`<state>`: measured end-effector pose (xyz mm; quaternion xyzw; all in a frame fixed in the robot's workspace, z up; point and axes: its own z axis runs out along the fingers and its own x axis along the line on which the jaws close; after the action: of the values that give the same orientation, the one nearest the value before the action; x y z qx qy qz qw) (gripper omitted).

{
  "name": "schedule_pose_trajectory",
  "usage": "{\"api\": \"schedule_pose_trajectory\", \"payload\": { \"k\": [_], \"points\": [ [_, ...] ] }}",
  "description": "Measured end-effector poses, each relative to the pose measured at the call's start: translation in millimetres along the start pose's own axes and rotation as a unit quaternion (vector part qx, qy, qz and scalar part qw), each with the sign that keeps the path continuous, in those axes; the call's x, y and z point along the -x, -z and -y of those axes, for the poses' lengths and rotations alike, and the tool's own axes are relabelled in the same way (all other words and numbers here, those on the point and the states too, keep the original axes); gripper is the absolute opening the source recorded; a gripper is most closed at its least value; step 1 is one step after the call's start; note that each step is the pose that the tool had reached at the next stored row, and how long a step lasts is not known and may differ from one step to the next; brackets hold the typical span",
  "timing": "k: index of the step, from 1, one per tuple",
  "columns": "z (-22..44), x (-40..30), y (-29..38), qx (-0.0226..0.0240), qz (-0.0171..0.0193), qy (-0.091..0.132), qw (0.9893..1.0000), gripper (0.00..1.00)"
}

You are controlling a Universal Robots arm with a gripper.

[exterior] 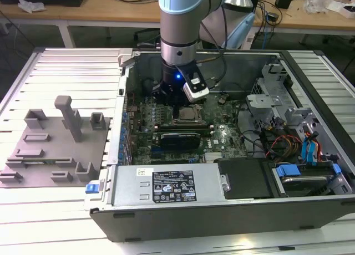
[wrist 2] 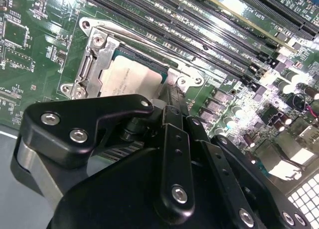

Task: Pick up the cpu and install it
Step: 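Close the cpu cover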

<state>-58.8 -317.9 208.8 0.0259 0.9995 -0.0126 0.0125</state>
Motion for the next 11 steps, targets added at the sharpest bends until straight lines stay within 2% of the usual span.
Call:
{"api": "schedule_pose_trajectory", "payload": {
  "k": [11],
  "points": [
    [0.0,-0.5,-5.1,-0.0002,-0.0001,0.0,1.0,0.11]
  ]
}}
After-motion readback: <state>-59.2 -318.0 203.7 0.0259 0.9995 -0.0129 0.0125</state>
